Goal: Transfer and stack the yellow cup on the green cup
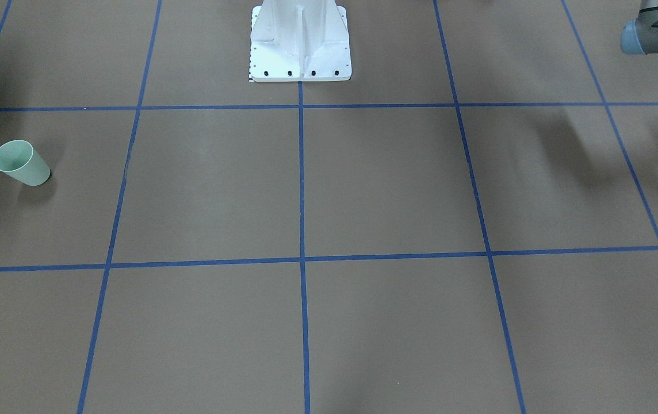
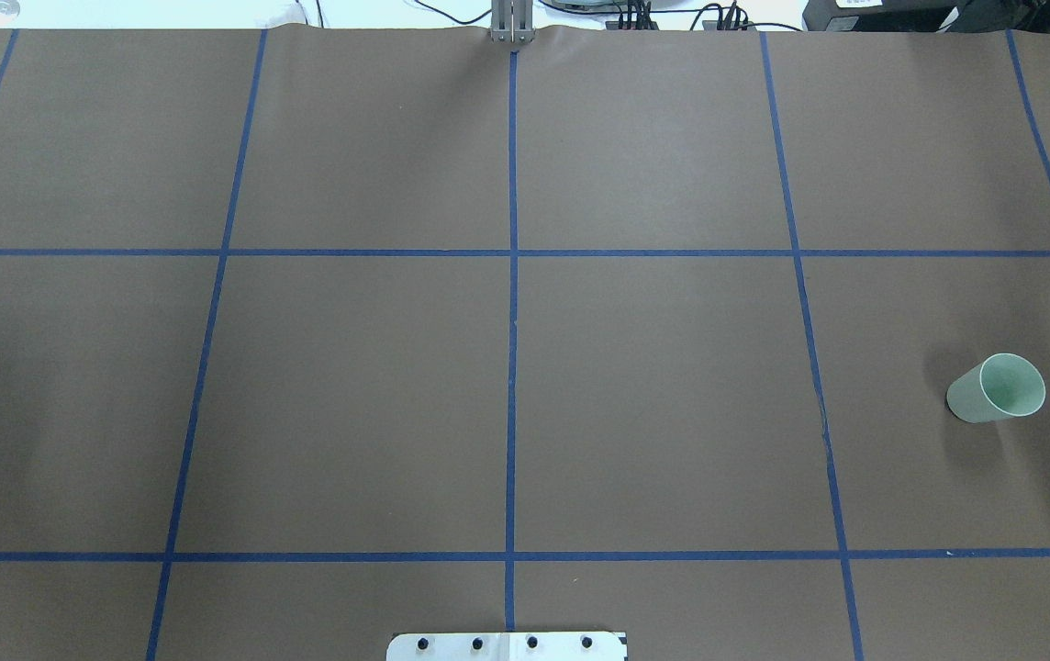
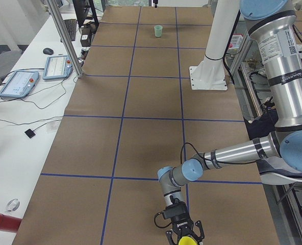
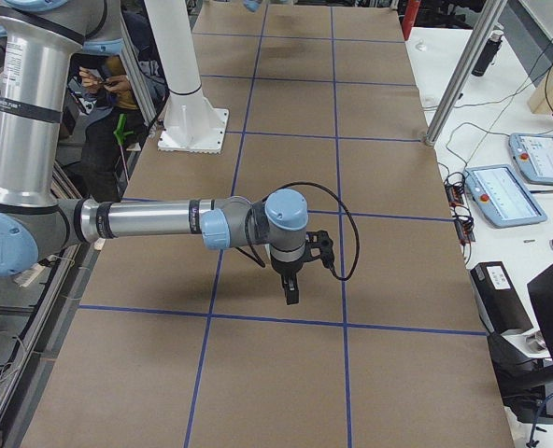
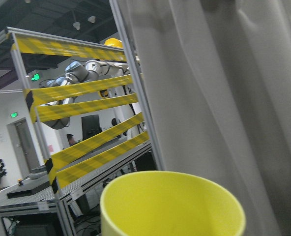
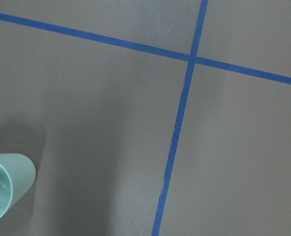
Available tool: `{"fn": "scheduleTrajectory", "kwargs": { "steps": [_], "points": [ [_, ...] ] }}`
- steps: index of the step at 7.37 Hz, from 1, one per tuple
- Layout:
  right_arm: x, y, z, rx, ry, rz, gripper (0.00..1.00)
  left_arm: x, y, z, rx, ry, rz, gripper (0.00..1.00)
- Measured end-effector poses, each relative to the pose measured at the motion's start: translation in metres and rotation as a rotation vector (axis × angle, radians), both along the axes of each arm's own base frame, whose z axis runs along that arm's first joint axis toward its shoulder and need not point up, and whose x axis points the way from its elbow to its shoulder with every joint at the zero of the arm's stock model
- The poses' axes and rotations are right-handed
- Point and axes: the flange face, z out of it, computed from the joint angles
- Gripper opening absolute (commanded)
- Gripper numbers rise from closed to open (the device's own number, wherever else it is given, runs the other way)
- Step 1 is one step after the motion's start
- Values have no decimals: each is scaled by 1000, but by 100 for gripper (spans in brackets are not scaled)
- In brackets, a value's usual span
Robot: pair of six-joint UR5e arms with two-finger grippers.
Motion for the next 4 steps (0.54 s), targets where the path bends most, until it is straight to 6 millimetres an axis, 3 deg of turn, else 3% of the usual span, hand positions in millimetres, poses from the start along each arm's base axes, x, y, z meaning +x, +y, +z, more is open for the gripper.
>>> {"fn": "scheduleTrajectory", "kwargs": {
  "steps": [4],
  "points": [
    [-2,-20,-21,52,-4,-1,100,9,-76,-40,212,153,217,31]
  ]
}}
